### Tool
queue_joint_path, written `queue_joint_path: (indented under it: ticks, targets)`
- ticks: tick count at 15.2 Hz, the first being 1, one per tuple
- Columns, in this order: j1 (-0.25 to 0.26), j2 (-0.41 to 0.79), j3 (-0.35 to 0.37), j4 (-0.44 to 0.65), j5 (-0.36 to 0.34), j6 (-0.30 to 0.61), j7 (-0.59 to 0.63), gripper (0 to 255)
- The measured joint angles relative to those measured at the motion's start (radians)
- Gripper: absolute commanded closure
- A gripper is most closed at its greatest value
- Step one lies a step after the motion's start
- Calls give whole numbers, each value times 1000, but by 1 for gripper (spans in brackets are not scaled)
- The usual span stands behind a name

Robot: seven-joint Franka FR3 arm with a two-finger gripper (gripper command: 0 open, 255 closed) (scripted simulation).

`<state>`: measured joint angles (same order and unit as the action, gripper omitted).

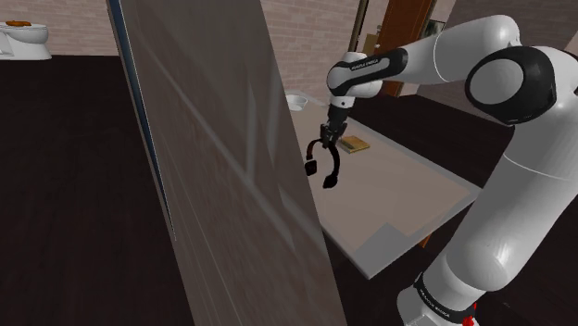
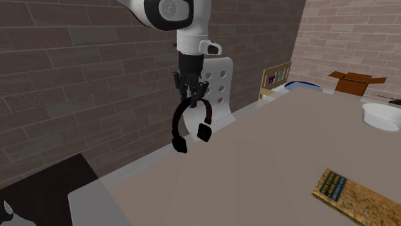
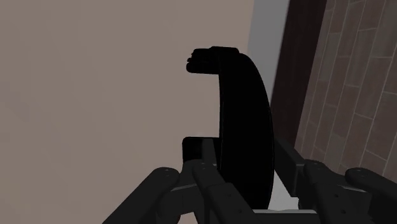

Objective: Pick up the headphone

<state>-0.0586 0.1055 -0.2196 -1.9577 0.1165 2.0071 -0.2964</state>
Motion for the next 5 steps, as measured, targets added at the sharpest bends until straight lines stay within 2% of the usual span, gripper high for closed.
queue_joint_path:
  ticks: [5]
  targets:
    - [1, -16, 0, 44, -7, -59, 9, 255]
